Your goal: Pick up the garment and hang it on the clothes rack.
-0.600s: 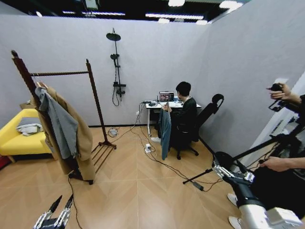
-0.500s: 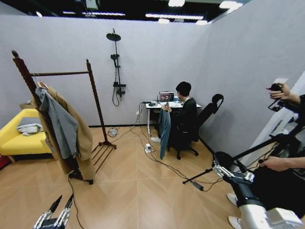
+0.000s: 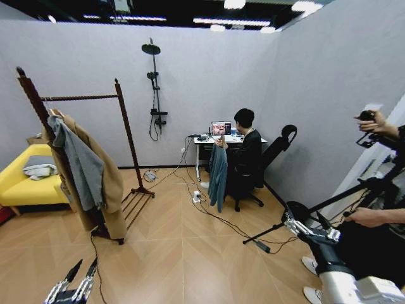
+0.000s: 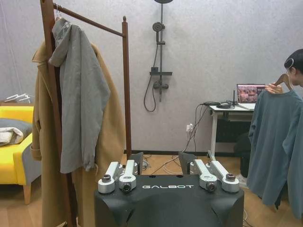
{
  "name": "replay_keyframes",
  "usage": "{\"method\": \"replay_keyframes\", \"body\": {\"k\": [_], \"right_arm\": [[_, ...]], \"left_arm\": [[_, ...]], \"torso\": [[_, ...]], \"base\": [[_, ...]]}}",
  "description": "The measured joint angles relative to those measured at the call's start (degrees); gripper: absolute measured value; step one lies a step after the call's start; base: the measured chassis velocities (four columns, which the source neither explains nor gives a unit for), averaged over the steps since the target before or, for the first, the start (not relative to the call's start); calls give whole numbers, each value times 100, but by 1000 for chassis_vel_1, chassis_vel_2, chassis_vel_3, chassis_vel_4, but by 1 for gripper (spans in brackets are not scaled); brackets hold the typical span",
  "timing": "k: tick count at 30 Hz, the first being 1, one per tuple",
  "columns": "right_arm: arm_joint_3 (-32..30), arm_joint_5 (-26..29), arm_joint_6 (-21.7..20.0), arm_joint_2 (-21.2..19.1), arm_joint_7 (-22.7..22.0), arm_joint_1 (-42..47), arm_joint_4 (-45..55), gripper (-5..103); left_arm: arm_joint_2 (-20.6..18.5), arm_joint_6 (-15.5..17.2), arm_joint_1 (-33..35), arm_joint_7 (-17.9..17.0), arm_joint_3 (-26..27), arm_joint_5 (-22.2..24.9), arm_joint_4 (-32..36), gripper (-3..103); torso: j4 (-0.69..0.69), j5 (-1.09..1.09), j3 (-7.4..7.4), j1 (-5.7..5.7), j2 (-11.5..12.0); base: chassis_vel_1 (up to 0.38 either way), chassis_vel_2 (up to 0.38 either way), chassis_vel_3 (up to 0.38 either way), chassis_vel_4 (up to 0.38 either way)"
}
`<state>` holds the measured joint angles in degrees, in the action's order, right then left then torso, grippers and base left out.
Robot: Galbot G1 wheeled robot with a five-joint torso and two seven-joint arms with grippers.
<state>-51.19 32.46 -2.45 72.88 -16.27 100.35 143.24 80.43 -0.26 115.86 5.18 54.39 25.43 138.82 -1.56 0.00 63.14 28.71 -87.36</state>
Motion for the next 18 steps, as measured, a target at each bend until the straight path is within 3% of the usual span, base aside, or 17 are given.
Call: {"method": "replay_keyframes", "body": {"k": [9,18], "right_arm": [[0,-16,-21,-28,-4,33,0,100],[12,-8,-17,-88,-2,24,0,100]], "left_arm": [[0,0,0,0,0,0,0,46],[0,0,0,0,0,0,0,46]], "torso": [[1,0,-1,-2,-1],[0,-1,0,-1,0]], "base": [[-13,11,12,-11],[-143,142,148,-144]]}}
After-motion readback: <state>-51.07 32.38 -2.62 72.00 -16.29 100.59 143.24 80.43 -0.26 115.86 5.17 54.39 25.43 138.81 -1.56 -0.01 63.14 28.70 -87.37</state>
